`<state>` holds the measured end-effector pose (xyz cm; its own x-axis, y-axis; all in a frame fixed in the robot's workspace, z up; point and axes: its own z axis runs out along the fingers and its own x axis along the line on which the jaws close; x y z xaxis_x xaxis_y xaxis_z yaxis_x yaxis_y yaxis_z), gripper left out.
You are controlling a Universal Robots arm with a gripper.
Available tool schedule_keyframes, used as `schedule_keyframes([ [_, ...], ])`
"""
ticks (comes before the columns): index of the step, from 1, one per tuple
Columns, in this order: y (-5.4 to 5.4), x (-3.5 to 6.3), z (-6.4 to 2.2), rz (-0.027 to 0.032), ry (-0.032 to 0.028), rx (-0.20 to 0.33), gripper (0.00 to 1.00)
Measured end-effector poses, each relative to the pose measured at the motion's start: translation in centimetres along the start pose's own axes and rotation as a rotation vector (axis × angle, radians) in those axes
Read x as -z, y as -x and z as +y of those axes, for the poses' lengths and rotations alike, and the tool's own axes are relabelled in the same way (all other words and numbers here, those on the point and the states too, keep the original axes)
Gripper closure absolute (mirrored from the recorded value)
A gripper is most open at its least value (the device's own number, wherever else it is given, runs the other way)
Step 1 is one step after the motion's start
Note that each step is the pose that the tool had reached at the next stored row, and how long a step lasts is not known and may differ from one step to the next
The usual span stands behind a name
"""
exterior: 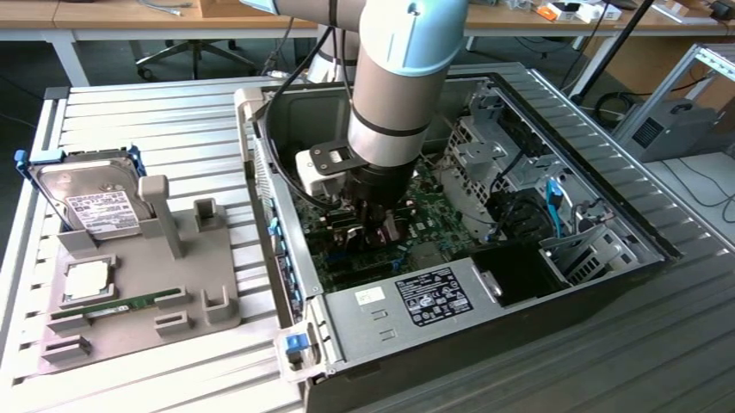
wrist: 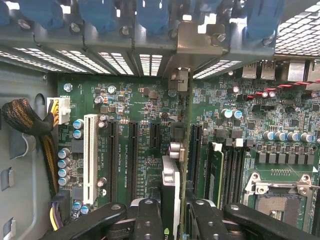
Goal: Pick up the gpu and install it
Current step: 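Insert the gpu into the slot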
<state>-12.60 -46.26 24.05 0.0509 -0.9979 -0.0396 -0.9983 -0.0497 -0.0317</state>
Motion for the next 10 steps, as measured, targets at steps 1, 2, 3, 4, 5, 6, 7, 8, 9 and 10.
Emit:
schedule_keyframes([
  [1,0.0,0.0,0.0,0.0,0.0,0.0,0.73],
  [2,0.0,0.0,0.01,0.0,0.0001,0.0,0.73],
  [3,0.0,0.0,0.01,0.0001,0.0001,0.0,0.73],
  [4,0.0,0.0,0.01,0.0,0.0001,0.0,0.73],
  [5,0.0,0.0,0.01,0.0001,0.0,0.0,0.73],
  [6,0.0,0.0,0.01,0.0,0.0,0.0,0.73],
  [7,0.0,0.0,0.01,0.0001,0.0,0.0,0.73],
  [8,0.0,0.0,0.02,0.0,-0.0002,0.0,0.73],
  [9,0.0,0.0,0.02,0.0001,-0.0006,0.0,0.73],
  [10,0.0,0.0,0.02,0.0001,-0.0008,0.0,0.73],
])
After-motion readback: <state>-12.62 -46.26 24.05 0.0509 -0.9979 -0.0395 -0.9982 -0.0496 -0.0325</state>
